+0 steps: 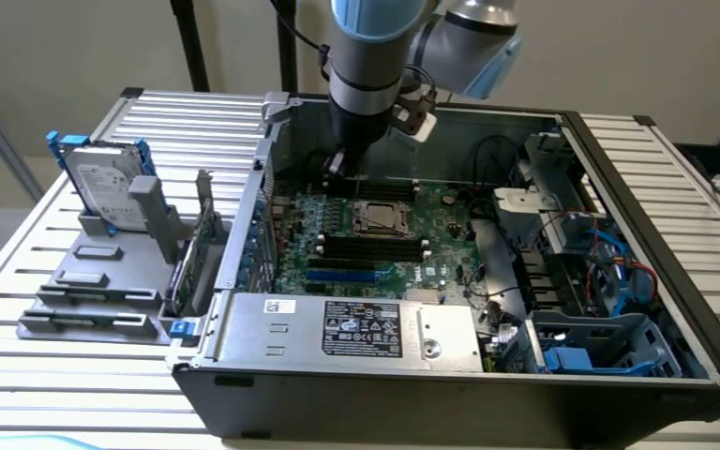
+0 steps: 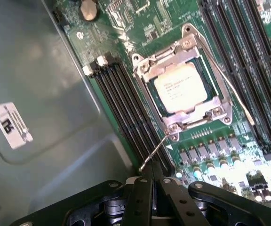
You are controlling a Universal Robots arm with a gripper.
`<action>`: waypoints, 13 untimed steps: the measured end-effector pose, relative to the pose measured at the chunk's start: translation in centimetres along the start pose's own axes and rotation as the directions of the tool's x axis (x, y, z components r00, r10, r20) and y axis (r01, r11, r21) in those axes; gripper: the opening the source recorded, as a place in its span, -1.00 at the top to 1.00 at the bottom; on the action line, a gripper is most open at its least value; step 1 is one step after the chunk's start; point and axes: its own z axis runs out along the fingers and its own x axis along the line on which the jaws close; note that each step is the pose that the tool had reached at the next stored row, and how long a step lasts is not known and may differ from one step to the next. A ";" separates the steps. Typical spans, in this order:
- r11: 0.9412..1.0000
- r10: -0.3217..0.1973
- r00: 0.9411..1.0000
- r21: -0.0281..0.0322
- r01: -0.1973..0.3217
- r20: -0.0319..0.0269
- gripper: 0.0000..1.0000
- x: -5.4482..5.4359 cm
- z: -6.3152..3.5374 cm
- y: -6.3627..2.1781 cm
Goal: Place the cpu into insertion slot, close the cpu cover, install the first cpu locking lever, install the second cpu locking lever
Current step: 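Install the first cpu locking lever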
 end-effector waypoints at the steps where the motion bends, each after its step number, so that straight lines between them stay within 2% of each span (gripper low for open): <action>1: 1.000 0.000 1.000 0.000 0.000 0.000 0.79 0.0 -0.02 0.16; 7: 1.000 0.002 1.000 0.001 -0.002 0.000 0.79 0.1 0.15 0.65; 13: 1.000 0.002 1.000 0.001 -0.002 0.000 0.79 -0.2 1.18 0.94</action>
